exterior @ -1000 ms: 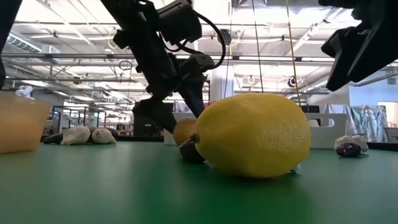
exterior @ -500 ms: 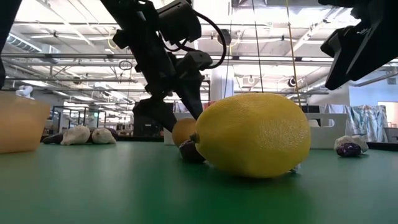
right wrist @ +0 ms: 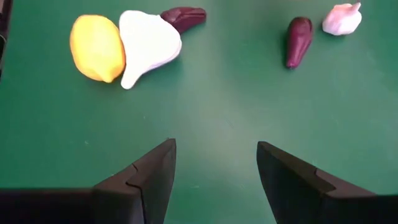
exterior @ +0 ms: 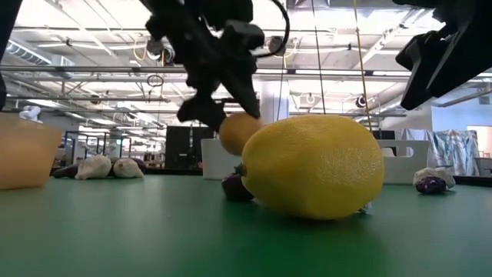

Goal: Sort produce into baskets
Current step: Put the yellow lemon into the yellow bin

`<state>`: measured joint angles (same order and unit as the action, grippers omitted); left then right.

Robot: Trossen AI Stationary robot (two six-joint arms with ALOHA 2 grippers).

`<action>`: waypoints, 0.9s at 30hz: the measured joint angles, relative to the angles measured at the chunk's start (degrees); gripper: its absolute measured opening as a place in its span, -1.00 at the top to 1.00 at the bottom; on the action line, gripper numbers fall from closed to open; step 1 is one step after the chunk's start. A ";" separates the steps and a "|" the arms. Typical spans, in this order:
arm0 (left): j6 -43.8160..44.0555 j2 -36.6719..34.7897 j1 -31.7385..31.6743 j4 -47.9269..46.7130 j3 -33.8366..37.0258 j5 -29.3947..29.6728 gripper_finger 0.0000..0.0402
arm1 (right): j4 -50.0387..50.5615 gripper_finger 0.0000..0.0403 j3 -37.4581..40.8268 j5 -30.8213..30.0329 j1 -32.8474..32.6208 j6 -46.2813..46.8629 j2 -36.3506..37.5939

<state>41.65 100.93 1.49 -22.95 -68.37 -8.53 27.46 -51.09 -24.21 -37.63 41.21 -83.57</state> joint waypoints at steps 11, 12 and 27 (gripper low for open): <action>-1.68 -9.86 3.36 -22.87 -5.99 -3.06 -0.36 | -6.48 -0.07 0.00 -4.92 0.04 -2.35 0.00; -1.60 -11.04 4.09 -25.47 -5.98 -3.09 -0.36 | -7.71 -0.07 0.00 -5.48 0.04 -2.88 0.00; 19.28 -18.63 26.55 -50.99 -6.00 6.34 -0.36 | -19.79 -0.07 -0.02 -7.61 0.18 -12.81 0.00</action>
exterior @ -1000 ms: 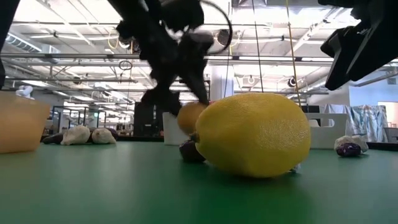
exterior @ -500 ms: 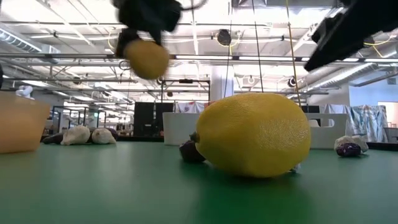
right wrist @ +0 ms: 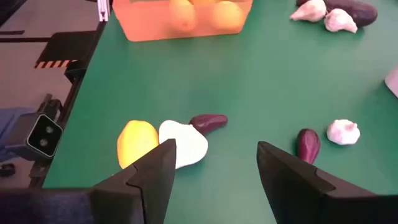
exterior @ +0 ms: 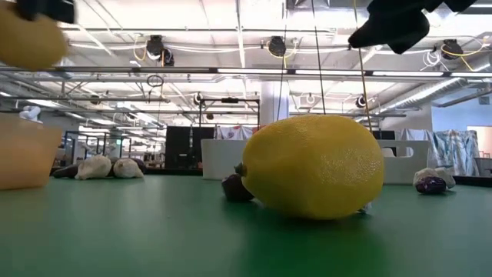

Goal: Sort produce into baskets
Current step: Put the yellow lemon into the yellow bin

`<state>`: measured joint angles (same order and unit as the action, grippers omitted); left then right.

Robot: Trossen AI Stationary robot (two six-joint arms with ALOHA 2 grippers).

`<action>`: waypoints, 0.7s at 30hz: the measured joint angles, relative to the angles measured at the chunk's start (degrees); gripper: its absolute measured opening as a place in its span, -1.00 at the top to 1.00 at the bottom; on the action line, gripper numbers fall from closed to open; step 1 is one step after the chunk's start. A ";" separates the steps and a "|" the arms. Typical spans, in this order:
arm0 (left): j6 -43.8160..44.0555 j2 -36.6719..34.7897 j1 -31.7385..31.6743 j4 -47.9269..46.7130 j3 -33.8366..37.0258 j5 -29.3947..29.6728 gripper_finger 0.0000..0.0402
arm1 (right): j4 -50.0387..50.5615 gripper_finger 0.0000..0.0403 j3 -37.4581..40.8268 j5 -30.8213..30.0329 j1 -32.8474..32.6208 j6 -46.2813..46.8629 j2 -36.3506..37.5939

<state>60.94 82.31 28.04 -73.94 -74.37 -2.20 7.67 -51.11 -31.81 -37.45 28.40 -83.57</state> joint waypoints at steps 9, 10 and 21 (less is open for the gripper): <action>18.50 0.13 11.57 -2.06 4.64 -0.69 -0.36 | -1.53 -0.07 0.00 0.02 2.37 -2.61 0.00; 20.23 0.15 12.49 -2.01 5.64 -1.90 -0.36 | -1.67 -0.07 0.00 0.06 2.69 -2.99 0.00; 24.26 0.17 17.68 5.55 11.49 -5.27 -0.36 | -3.24 -0.07 0.00 0.06 5.17 -4.93 0.00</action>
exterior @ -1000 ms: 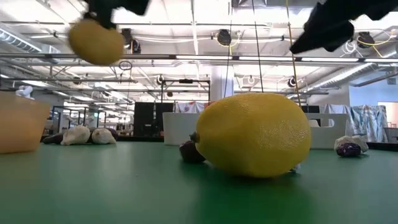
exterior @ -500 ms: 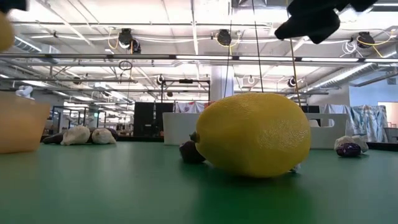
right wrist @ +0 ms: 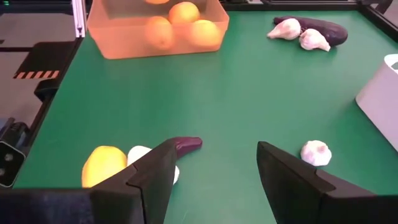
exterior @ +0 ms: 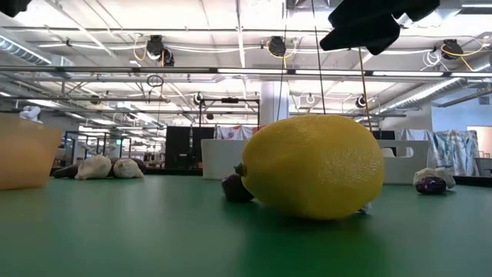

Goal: Sort produce into baskets
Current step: Put the yellow lemon into the yellow bin

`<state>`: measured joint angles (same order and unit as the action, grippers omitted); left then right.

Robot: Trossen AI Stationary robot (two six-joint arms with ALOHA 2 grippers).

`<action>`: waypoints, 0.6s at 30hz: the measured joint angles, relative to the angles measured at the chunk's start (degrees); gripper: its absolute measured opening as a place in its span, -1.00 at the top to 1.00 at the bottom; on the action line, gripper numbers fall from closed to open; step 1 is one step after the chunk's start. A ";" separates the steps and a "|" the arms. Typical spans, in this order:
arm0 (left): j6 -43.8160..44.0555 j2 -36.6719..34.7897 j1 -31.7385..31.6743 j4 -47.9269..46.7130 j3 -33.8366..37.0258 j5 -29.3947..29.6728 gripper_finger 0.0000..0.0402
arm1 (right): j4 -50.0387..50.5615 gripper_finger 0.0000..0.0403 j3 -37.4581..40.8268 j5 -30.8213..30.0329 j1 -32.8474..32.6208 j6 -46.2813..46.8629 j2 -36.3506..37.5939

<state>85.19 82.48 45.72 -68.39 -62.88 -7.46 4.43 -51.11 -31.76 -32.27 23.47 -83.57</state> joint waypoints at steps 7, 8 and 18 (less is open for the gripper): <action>-0.02 0.00 2.06 7.13 2.77 -0.39 -0.36 | 0.02 -0.07 0.00 -0.01 0.39 -0.29 -0.02; -0.02 0.00 2.24 7.09 3.03 -0.59 -0.36 | 0.04 -0.07 0.00 -0.01 0.39 -0.40 -0.02; 0.01 0.00 2.32 4.64 4.14 -3.72 -0.38 | 0.11 -0.07 0.00 -0.01 0.44 -0.64 0.00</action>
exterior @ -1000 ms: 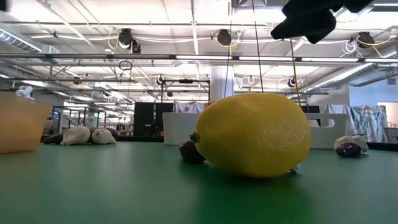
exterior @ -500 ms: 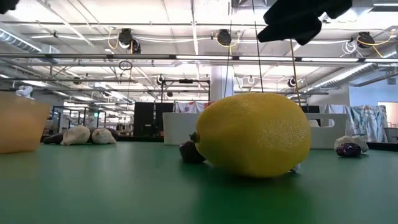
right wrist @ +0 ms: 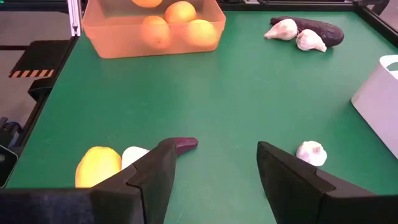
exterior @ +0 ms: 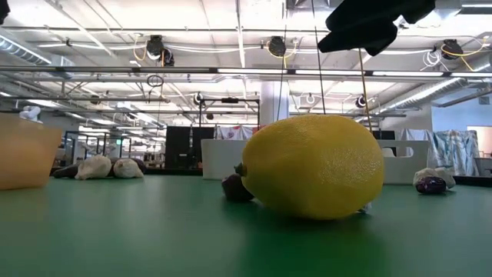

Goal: Sort produce into baskets
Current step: Put the yellow lemon into the yellow bin

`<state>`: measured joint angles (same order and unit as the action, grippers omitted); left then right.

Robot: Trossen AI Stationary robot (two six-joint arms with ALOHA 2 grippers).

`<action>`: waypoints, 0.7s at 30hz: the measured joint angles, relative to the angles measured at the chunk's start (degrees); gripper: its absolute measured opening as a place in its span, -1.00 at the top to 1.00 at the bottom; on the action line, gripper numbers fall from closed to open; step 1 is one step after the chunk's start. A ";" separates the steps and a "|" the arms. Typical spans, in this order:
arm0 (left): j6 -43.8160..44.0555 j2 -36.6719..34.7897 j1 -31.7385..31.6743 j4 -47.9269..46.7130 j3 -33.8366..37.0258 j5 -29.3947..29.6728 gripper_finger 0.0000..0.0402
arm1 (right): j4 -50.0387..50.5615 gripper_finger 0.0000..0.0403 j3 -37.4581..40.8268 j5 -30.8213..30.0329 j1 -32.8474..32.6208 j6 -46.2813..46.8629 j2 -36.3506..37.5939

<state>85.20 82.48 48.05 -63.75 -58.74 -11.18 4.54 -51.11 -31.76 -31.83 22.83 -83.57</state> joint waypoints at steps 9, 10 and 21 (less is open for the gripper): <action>-0.07 0.00 -0.02 -4.44 0.00 -1.94 -0.58 | 0.02 -0.07 0.00 0.01 0.00 0.00 0.00; -0.08 0.00 -0.02 -4.72 0.00 -2.46 -0.60 | 0.02 -0.07 0.00 0.02 0.00 0.00 0.00; -2.74 0.00 -1.59 -3.72 -1.13 -3.45 -0.64 | 0.01 -0.07 0.00 0.01 0.00 0.22 0.00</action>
<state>82.46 82.48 46.45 -67.47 -59.87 -14.63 4.55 -51.11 -31.75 -31.83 23.05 -83.57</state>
